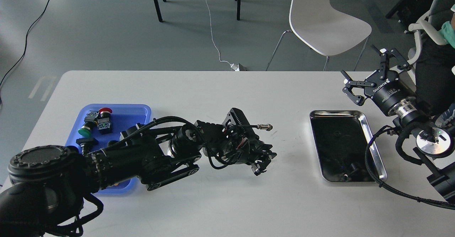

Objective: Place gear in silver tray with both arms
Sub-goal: 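Carry the gear with the left gripper toward the table center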

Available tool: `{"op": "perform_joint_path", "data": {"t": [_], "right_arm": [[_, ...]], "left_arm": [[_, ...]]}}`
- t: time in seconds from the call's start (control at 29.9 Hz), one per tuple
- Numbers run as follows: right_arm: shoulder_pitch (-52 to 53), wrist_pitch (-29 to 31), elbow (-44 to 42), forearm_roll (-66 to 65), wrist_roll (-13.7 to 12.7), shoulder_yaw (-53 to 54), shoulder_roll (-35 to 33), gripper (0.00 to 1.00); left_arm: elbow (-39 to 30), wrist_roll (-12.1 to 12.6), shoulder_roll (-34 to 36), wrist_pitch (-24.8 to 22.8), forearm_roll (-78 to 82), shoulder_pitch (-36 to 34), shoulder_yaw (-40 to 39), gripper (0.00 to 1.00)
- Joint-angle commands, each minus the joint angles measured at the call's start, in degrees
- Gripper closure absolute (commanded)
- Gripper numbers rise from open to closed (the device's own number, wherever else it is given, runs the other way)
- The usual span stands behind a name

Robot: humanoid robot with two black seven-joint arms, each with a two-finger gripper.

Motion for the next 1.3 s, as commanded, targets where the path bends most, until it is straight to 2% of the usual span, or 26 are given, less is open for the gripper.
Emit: {"op": "perform_joint_path", "data": {"t": [0.0,0.17,0.6,0.84,1.0,1.2,1.27], "right_arm": [[0.0,0.0,-0.1,0.0,0.1,0.1,0.0,0.04],[0.2,0.0,-0.2,0.0,0.1,0.2,0.0,0.04],[0.2,0.0,-0.3,0.0,0.1,0.5,0.0,0.04],[0.2,-0.1,-0.3,0.0,0.1,0.6,0.0,0.04],[0.2,-0.1,-0.2,0.0,0.1,0.5,0.1,0.04],[0.4,-0.1,-0.2,0.0,0.1,0.6,0.5,0.04],[0.7,-0.1,-0.2,0.0,0.2,0.5,0.6,0.04]], "left_arm": [[3.1,-0.3,0.0,1.2,-0.1,0.2,0.0,0.87],[4.6,-1.0,0.0,1.4,-0.3,0.2,0.0,0.87],[6.1,-0.9,0.0,1.8,-0.8,1.0,1.8,0.83],[6.7,-0.8,0.0,4.2,-1.0,3.2,1.8,0.59],[6.8,-0.9,0.0,4.4,-3.0,3.2,1.8,0.49],[6.1,-1.0,0.0,4.4,-5.8,2.6,1.1,0.24],[5.9,-1.1,0.0,4.4,-7.4,1.6,0.8,0.19]]}}
